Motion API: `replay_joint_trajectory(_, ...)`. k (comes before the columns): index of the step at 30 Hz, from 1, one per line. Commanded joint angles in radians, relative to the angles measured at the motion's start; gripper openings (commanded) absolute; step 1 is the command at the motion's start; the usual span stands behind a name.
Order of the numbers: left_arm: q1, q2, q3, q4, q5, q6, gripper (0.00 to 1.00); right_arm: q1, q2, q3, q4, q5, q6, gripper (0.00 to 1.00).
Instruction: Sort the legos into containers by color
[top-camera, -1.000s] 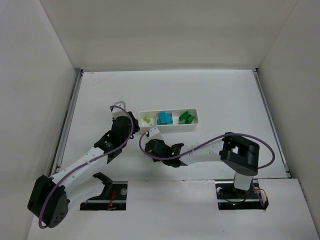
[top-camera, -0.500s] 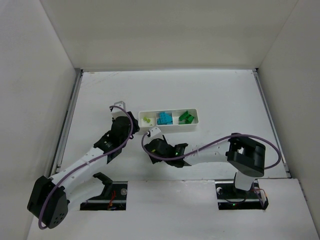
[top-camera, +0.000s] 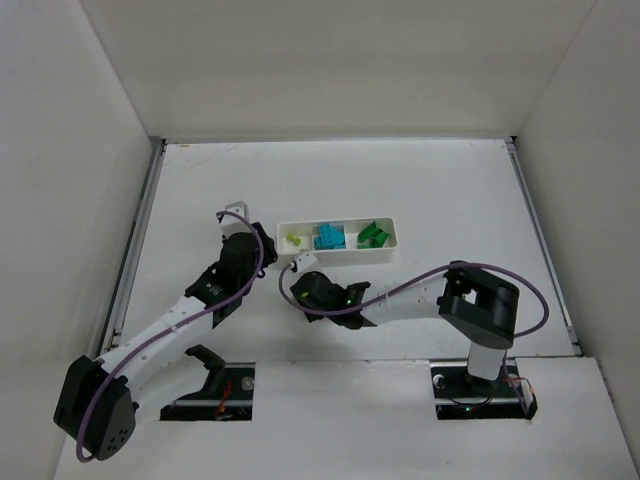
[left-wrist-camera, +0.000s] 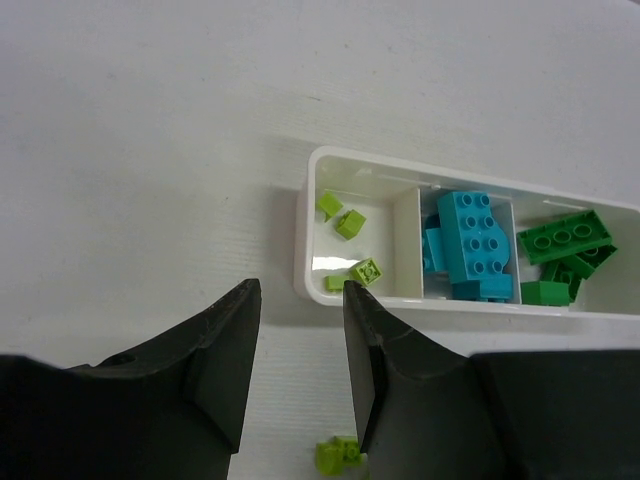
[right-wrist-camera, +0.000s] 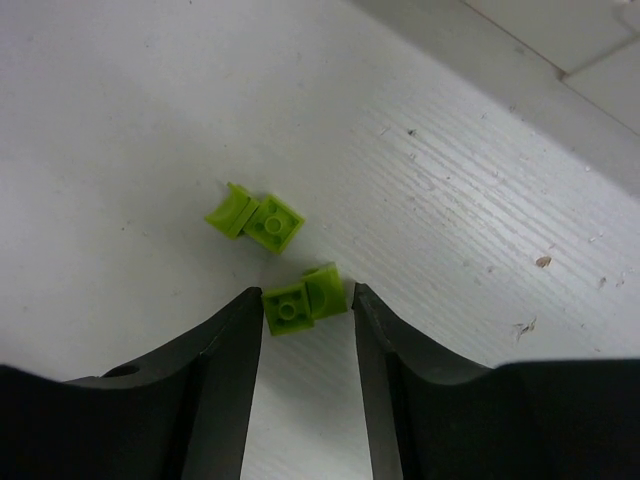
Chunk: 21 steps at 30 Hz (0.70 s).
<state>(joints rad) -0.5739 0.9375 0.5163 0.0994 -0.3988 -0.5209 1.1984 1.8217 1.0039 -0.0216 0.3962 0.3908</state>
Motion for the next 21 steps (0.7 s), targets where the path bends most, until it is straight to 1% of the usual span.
replay_joint_trajectory(1, 0.009, -0.017, -0.009, 0.011, -0.002, 0.007, 0.36, -0.013, 0.019, 0.004, 0.058, -0.028, -0.024, 0.44)
replay_joint_trajectory(5, 0.009, -0.017, -0.012, 0.013, -0.002, 0.007, 0.36, -0.024, 0.018, -0.005, 0.072, -0.063, -0.018, 0.34)
replay_joint_trajectory(8, 0.010, -0.023, -0.016, 0.011, -0.002, 0.007, 0.36, -0.026, -0.008, -0.016, 0.074, -0.065, -0.009, 0.31)
replay_joint_trajectory(11, 0.012, -0.022, -0.015, 0.011, -0.002, 0.007, 0.36, -0.026, -0.051, -0.033, 0.074, -0.059, 0.008, 0.31)
replay_joint_trajectory(17, 0.010, -0.025, -0.010, 0.011, -0.002, 0.007, 0.35, -0.050, -0.197, -0.053, 0.075, -0.068, 0.031, 0.32)
replay_joint_trajectory(21, 0.012, -0.051, -0.022, -0.004, -0.002, -0.001, 0.35, -0.095, -0.240, -0.007, 0.074, -0.109, 0.030, 0.32)
